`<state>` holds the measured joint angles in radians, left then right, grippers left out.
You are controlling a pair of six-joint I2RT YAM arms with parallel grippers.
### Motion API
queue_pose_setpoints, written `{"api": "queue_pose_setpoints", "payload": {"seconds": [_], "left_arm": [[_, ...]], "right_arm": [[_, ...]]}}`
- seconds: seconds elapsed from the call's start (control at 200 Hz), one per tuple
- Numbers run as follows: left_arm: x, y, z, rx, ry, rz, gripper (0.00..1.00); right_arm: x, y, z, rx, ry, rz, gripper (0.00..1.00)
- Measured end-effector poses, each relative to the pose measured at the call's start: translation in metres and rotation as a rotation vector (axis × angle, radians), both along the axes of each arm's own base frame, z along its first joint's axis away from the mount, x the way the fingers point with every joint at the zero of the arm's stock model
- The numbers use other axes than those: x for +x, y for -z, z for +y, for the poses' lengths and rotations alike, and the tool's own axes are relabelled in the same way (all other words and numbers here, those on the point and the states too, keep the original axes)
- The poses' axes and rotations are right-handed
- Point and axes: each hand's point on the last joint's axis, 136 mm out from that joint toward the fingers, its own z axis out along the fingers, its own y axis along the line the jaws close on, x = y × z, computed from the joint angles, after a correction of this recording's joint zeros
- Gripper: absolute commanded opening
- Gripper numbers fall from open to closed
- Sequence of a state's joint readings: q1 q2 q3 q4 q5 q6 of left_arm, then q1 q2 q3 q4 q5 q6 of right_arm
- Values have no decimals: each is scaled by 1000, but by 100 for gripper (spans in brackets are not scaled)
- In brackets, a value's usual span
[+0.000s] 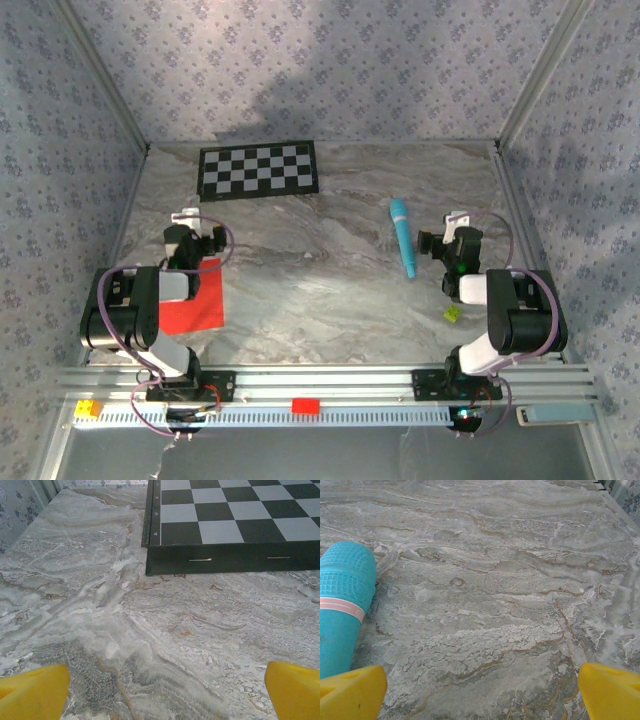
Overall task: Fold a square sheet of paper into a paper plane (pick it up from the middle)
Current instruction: Move the square sheet of paper to the center of the table.
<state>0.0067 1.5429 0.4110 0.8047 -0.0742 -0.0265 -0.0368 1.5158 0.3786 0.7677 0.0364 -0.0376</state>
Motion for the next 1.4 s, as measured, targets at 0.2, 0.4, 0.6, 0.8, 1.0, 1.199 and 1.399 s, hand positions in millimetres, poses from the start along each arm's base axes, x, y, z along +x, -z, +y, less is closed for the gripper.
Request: {"api": "queue_pose_setpoints", "payload": {"seconds": [0.2,0.4,0.6,0.8,1.0,1.199,1.399], "left_arm": [[0,0,0,0,0,0,100],[0,0,-3,-6,16,-2,100],[-6,5,-5,-3,29,1,100],[-16,-1,-4,0,22,-11,100],[-15,-40,3,-35,-36,-44,100],[-35,-66,20,-139,-190,-20,100],[-72,-70,40,-295,-389,67,100]], "right_arm": [[0,0,1,-1,-2,0,100],[0,0,6,-2,-15,0,100],[2,-3,10,-8,-30,-14,100],[1,-15,13,-16,-39,-40,100],[3,-48,12,3,-21,-36,100],[-1,-76,18,120,2,8,100],[3,-90,28,370,43,154,100]]}}
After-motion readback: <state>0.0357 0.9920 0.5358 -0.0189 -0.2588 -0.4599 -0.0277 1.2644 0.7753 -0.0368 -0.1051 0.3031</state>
